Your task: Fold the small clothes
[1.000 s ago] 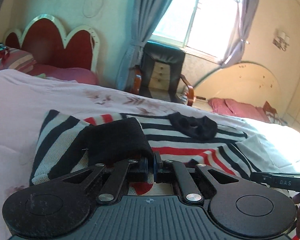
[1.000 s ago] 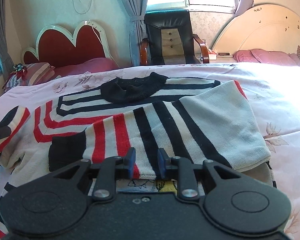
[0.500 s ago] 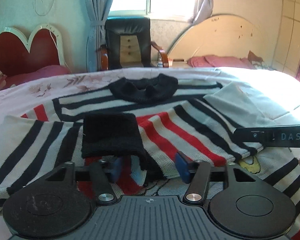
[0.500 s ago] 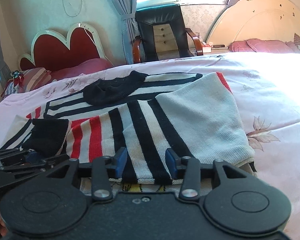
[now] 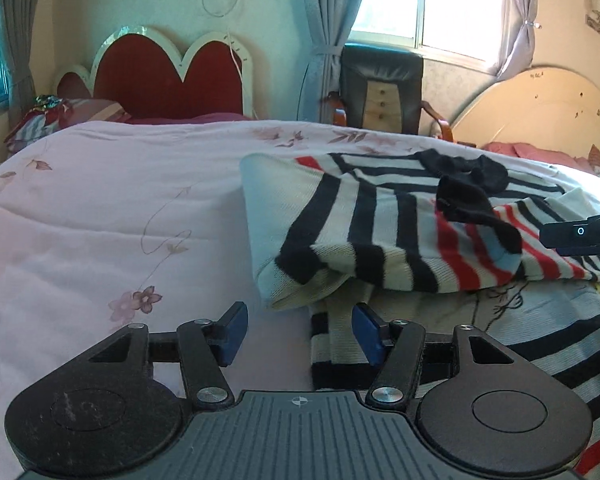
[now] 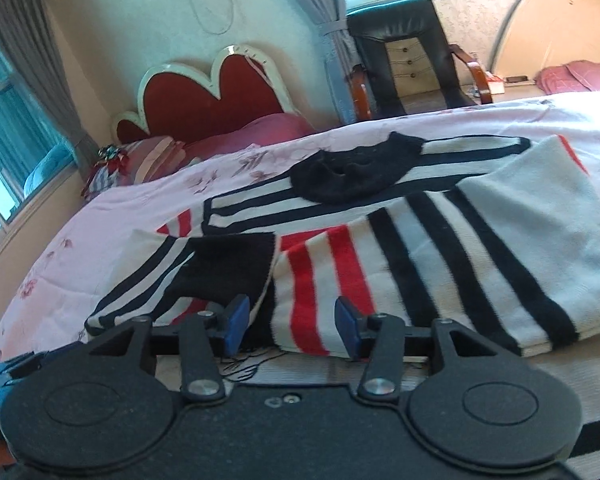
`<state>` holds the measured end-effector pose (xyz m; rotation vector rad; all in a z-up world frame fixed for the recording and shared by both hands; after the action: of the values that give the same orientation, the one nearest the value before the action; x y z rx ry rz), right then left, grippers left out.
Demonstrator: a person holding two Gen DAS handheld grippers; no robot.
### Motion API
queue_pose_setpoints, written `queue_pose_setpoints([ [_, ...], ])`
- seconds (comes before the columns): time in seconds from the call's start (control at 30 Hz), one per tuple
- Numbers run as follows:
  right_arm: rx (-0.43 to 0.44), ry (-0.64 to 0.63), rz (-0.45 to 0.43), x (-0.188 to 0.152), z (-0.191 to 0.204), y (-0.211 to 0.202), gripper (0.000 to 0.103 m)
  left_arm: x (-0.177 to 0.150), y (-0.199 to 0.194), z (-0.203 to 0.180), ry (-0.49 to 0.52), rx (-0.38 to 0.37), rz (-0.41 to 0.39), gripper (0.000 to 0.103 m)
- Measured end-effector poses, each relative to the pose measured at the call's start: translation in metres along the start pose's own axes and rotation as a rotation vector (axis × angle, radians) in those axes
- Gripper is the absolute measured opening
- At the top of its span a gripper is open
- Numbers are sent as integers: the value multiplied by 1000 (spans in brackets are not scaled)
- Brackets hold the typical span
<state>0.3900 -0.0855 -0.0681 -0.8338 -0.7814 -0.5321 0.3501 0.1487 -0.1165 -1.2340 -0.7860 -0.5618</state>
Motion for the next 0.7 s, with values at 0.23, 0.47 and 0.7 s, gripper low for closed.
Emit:
queue_pose_setpoints([
  [0.23,-174,-274,123,-1,42,59,49,7,26,-4,-10,-19,0,59],
  [0.47,-227,-238,-36,19,34,34,7,10,33,-6,-6,-27,-11,58],
  [0.7,-197,-17,-58,14,-17,10,7,11,32,-11,4,-82,-11,20],
])
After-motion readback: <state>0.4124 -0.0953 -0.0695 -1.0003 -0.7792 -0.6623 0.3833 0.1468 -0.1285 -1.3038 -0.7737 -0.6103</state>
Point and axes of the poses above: each gripper's, at about its wrist camera, not at the fingertips, and y roughly the way its jaws point, z to its left, x to its top, the point moved 2 cm from there along y, roughly the way its jaws point, and after that the axes turned 13 degrees about x, right-handed, at the moved point
